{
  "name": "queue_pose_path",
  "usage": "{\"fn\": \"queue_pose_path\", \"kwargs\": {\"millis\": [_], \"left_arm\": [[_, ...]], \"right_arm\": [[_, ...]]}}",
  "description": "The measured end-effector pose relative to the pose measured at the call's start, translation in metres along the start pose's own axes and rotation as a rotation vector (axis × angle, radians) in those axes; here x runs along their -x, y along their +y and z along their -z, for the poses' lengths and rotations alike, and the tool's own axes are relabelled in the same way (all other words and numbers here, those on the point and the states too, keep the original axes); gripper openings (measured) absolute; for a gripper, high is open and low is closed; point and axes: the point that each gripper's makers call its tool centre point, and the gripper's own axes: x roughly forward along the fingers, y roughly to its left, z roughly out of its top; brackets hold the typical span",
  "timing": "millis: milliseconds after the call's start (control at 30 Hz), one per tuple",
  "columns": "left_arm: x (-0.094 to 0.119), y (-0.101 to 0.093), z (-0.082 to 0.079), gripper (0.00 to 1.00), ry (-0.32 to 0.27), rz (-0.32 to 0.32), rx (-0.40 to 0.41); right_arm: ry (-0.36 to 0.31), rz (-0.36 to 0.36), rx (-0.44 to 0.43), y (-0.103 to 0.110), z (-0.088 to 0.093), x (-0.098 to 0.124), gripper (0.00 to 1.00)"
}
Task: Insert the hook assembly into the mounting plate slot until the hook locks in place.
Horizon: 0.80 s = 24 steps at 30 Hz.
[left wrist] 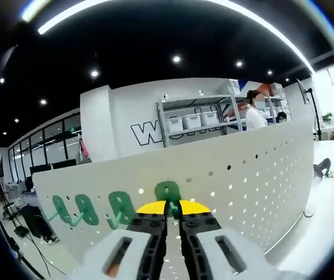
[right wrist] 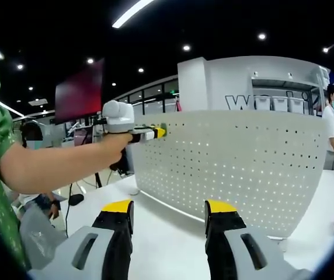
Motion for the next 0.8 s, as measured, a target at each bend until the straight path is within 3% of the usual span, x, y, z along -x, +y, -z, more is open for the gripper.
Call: {"fn": "queue_pose_path", "kwargs": {"millis": [200, 300, 800], "left_arm": [[0.0, 0.0, 0.001, 0.06, -0.001, -0.002, -0.025], [-0.003, -0.003, 0.012, 0.03, 0.041, 0.015, -0.017], [-0.001, -0.004, 0.01, 0.09, 0.021, 0.023, 0.013]], "right_arm": [[0.003, 0.007, -0.005, -0.002, 0.002, 0.001, 0.5], [0.003, 0.004, -0.003, -0.001, 0.002, 0.0, 0.5], [0.002, 0.007, 0.002, 0.0, 0.0, -0.001, 0.5]]}}
